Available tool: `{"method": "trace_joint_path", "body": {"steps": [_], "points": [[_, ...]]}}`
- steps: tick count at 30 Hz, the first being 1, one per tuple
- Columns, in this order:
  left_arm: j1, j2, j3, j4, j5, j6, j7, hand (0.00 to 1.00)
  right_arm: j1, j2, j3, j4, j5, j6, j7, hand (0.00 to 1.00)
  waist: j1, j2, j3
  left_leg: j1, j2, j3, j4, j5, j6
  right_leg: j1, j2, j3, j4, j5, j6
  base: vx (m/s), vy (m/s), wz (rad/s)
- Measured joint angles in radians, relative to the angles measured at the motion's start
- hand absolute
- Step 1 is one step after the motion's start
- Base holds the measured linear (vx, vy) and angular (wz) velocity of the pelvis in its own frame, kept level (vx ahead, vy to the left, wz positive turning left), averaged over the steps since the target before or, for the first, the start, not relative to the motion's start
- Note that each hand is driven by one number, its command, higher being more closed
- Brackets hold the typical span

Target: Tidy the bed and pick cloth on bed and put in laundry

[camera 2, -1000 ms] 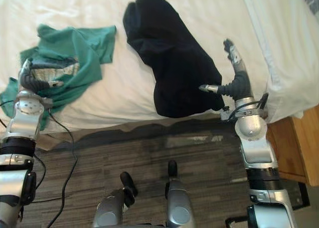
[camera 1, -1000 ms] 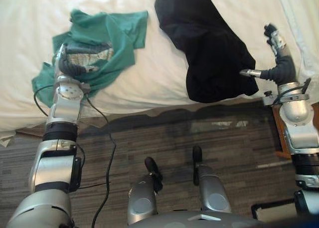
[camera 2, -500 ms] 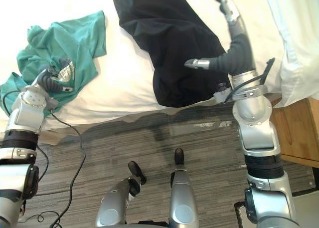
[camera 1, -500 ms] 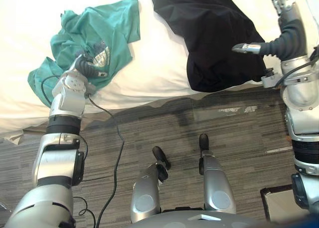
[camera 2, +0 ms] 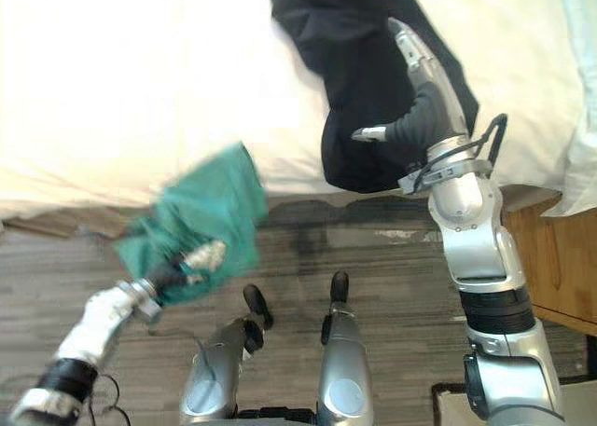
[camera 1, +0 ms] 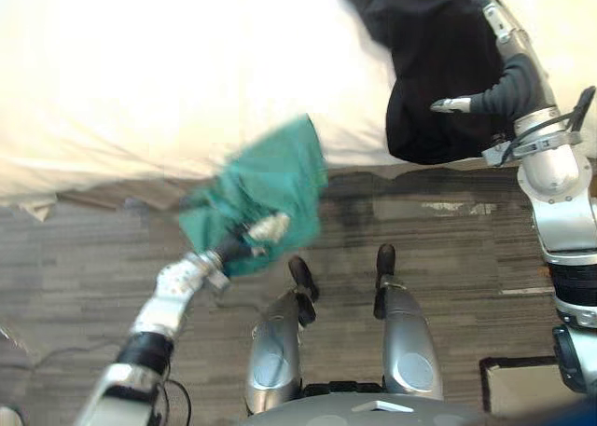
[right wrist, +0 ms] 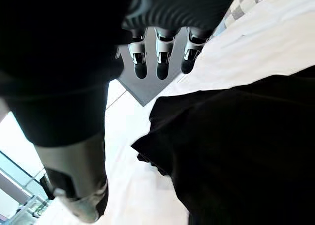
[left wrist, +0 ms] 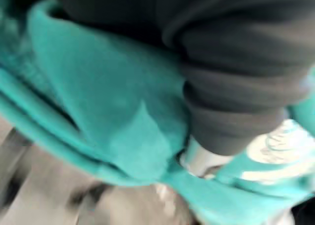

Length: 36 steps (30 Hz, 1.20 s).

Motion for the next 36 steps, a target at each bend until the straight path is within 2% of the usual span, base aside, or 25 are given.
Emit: {"method": "trace_joint_path", "body": {"steps": [3,6,9,13,15,23,28,29,33,36], "points": [[0.008,0.001,0.089,-0.1,-0.031,0.012,-0.008,1.0,0.005,-0.001,-0.053,0.083,0.0,0.021,-0.024,0.0,0.023,0.0,0.0,-0.03,0.005,-0.03,0.003,0.018,-0.002,-0.011,0.001,-0.026,0.006,-0.004,-0.007,-0.07,-0.038,0.28],[0.004,0.007,0.154,-0.19,-0.051,0.011,-0.032,1.0,0.009,-0.025,-0.098,0.116,-0.001,0.034,-0.039,0.0,0.029,0.0,0.0,-0.058,0.008,-0.053,0.004,0.029,-0.002,-0.019,0.002,-0.054,0.004,-0.009,-0.014,-0.05,-0.031,0.2],[0.005,0.023,0.166,-0.236,-0.077,0.029,-0.064,1.0,0.009,-0.079,-0.126,0.118,-0.003,0.045,-0.039,0.0,0.04,0.0,0.0,-0.095,0.013,-0.057,0.006,0.037,-0.002,-0.054,0.004,-0.06,0.004,-0.006,-0.016,-0.03,-0.02,0.04],[0.007,0.035,0.214,-0.273,-0.081,0.048,-0.103,1.0,0.01,-0.091,-0.176,0.187,-0.009,0.064,-0.039,0.0,0.051,0.001,0.0,-0.144,0.024,-0.072,0.022,0.041,-0.003,-0.085,0.005,-0.079,0.004,-0.004,-0.019,0.03,-0.009,0.07],[0.009,0.045,0.243,-0.276,-0.12,0.05,-0.13,1.0,0.01,-0.12,-0.18,0.203,-0.01,0.075,-0.042,0.0,0.057,0.001,0.0,-0.153,0.025,-0.073,0.022,0.041,-0.003,-0.095,0.006,-0.081,0.004,-0.004,-0.019,0.03,-0.01,0.02],[0.012,0.067,0.285,-0.304,-0.167,0.055,-0.138,1.0,-0.031,-0.152,-0.201,0.239,-0.01,0.073,-0.037,0.0,0.079,0.002,-0.001,-0.209,0.026,-0.072,0.025,0.041,-0.003,-0.149,0.005,-0.084,0.002,0.0,-0.024,0.0,-0.001,0.0],[0.012,0.066,0.282,-0.304,-0.208,0.056,-0.134,1.0,-0.099,-0.151,-0.201,0.271,-0.001,0.087,-0.011,0.0,0.083,0.021,0.001,-0.273,0.03,-0.074,0.038,0.043,-0.002,-0.201,0.005,-0.099,-0.009,0.017,-0.024,0.0,-0.004,0.01],[0.012,0.067,0.282,-0.304,-0.208,0.056,-0.132,1.0,-0.116,-0.151,-0.203,0.272,0.001,0.091,0.005,1.0,0.081,0.024,0.001,-0.279,0.03,-0.072,0.039,0.044,-0.001,-0.207,0.004,-0.101,-0.011,0.023,-0.024,0.01,-0.004,-0.08],[0.012,0.067,0.282,-0.3,-0.234,0.064,-0.129,1.0,-0.147,-0.151,-0.209,0.288,0.016,0.095,0.05,1.0,0.078,0.025,0.001,-0.283,0.03,-0.069,0.038,0.05,-0.007,-0.212,0.002,-0.102,-0.011,0.026,-0.024,0.0,-0.001,-0.02],[0.012,0.066,0.282,-0.28,-0.236,0.071,-0.129,1.0,-0.182,-0.152,-0.216,0.328,0.044,0.092,0.051,1.0,0.078,0.025,0.001,-0.283,0.033,-0.069,0.034,0.062,-0.024,-0.212,0.003,-0.105,-0.011,0.026,-0.024,-0.01,-0.012,0.01]]}}
